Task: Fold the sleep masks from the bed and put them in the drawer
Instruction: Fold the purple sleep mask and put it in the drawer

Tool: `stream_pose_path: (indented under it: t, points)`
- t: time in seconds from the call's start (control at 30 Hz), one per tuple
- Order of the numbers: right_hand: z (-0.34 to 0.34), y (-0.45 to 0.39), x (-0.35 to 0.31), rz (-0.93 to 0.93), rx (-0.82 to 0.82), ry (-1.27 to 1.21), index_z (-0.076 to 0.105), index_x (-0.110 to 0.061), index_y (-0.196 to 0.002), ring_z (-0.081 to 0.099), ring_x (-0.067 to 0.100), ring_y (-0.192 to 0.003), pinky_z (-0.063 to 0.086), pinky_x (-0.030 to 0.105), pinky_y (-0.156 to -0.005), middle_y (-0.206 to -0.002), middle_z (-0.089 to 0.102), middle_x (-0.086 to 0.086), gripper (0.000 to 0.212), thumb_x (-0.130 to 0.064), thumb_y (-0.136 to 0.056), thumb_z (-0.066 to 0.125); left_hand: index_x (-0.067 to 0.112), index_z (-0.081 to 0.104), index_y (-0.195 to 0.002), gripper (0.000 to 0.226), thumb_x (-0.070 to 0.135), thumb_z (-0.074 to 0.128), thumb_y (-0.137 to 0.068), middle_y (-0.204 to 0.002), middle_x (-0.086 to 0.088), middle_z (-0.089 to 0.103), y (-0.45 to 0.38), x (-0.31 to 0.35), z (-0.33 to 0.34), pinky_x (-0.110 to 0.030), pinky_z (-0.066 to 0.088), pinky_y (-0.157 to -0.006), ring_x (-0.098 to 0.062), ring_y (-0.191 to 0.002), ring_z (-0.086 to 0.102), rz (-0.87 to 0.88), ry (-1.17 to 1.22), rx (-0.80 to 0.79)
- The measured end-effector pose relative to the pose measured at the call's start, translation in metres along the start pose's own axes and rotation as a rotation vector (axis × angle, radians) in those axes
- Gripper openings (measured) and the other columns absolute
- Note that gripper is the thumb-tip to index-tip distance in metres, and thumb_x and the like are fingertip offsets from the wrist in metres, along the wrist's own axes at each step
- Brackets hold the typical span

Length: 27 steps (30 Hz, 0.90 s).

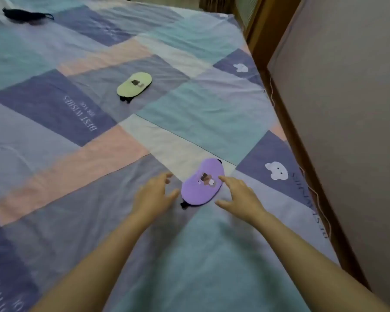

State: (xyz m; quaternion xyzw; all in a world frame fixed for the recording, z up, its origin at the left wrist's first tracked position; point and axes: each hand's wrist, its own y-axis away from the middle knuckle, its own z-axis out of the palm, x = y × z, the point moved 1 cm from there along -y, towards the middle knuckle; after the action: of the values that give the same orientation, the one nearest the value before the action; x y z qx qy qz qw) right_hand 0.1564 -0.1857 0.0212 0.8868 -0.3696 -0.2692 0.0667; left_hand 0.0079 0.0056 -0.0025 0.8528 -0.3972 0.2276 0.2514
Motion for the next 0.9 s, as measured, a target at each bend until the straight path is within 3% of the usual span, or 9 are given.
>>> stream_pose_path:
  t: [0.17, 0.3, 0.4, 0.5, 0.57, 0.63, 0.73, 0.8, 0.9]
  points:
    - [0.039, -0.047, 0.015, 0.032, 0.003, -0.095, 0.04, -0.025, -0.135, 0.043, 0.023, -0.126, 0.037, 0.035, -0.096, -0.141, 0.045, -0.004, 0.073, -0.035, -0.072, 0.075, 0.021, 0.054, -0.127, 0.039, 0.027, 0.061, -0.089, -0.113, 0.005, 0.063, -0.043, -0.021, 0.043, -0.028, 0.043, -0.088, -0.015, -0.105, 0.058, -0.127, 0.274, -0.145]
    - [0.061, -0.074, 0.031, 0.083, -0.048, -0.179, 0.023, -0.022, -0.147, 0.033, 0.021, -0.136, 0.036, 0.036, -0.105, -0.152, 0.032, -0.005, 0.096, -0.037, -0.069, 0.077, 0.019, 0.06, -0.122, 0.036, 0.027, 0.066, -0.087, -0.105, 0.005, 0.066, -0.07, -0.014, 0.066, -0.026, 0.045, -0.09, -0.013, -0.099, 0.061, -0.158, 0.481, -0.105]
    - [0.068, -0.083, 0.036, 0.078, -0.056, -0.237, 0.021, -0.02, -0.15, 0.031, 0.02, -0.137, 0.034, 0.034, -0.108, -0.153, 0.032, -0.003, 0.101, -0.035, -0.069, 0.08, 0.02, 0.068, -0.111, 0.03, 0.026, 0.071, -0.082, -0.095, 0.001, 0.067, -0.082, 0.001, 0.076, -0.026, 0.046, -0.08, -0.012, -0.084, 0.059, -0.149, 0.443, -0.063]
    - [0.062, -0.085, 0.035, 0.063, -0.061, -0.352, 0.026, -0.021, -0.148, 0.041, 0.016, -0.129, 0.041, 0.034, -0.103, -0.146, 0.038, -0.004, 0.098, -0.029, -0.068, 0.081, 0.018, 0.075, -0.093, 0.013, 0.019, 0.071, -0.081, -0.085, -0.003, 0.069, -0.086, 0.019, 0.075, -0.027, 0.044, -0.066, -0.011, -0.068, 0.054, -0.061, 0.411, -0.061]
    - [0.051, -0.083, 0.029, 0.041, -0.03, -0.5, 0.037, -0.02, -0.143, 0.048, 0.005, -0.117, 0.044, 0.022, -0.094, -0.134, 0.048, -0.008, 0.085, -0.021, -0.069, 0.08, 0.016, 0.076, -0.09, 0.011, 0.013, 0.07, -0.081, -0.085, -0.005, 0.069, -0.087, 0.03, 0.067, -0.028, 0.039, -0.067, -0.013, -0.07, 0.052, 0.063, 0.405, -0.033]
    - [0.037, -0.084, 0.024, -0.019, 0.058, -0.588, 0.058, -0.019, -0.126, 0.054, -0.003, -0.098, 0.042, 0.012, -0.081, -0.115, 0.06, -0.012, 0.055, -0.014, -0.075, 0.077, 0.014, 0.077, -0.092, 0.014, 0.011, 0.071, -0.08, -0.087, -0.007, 0.069, -0.088, 0.041, 0.052, -0.029, 0.039, -0.073, -0.018, -0.079, 0.054, 0.189, 0.406, 0.025]
    - [0.016, -0.084, 0.013, -0.084, 0.139, -0.673, 0.068, -0.003, -0.094, 0.051, 0.009, -0.071, 0.04, 0.025, -0.065, -0.078, 0.06, 0.0, 0.01, -0.008, -0.085, 0.066, 0.015, 0.076, -0.094, 0.018, 0.011, 0.076, -0.076, -0.085, 0.002, 0.068, -0.086, 0.053, 0.029, -0.015, 0.039, -0.071, 0.0, -0.078, 0.055, 0.284, 0.517, 0.142]
    - [0.008, -0.086, 0.008, -0.1, 0.151, -0.705, 0.062, 0.007, -0.085, 0.042, 0.013, -0.067, 0.034, 0.03, -0.062, -0.069, 0.048, 0.007, 0.014, -0.007, -0.088, 0.062, 0.025, 0.07, -0.107, 0.037, 0.018, 0.08, -0.072, -0.1, 0.014, 0.062, -0.085, 0.056, 0.019, -0.009, 0.035, -0.076, 0.007, -0.09, 0.05, 0.264, 0.483, 0.194]
    - [-0.001, -0.089, 0.001, -0.137, 0.065, -0.697, 0.063, 0.009, -0.082, 0.042, 0.013, -0.067, 0.035, 0.029, -0.061, -0.068, 0.048, 0.007, 0.017, -0.008, -0.087, 0.065, 0.022, 0.058, -0.124, 0.062, 0.025, 0.084, -0.067, -0.12, 0.009, 0.059, -0.088, 0.049, 0.012, -0.021, 0.044, -0.087, -0.006, -0.106, 0.054, 0.131, 0.433, -0.015]
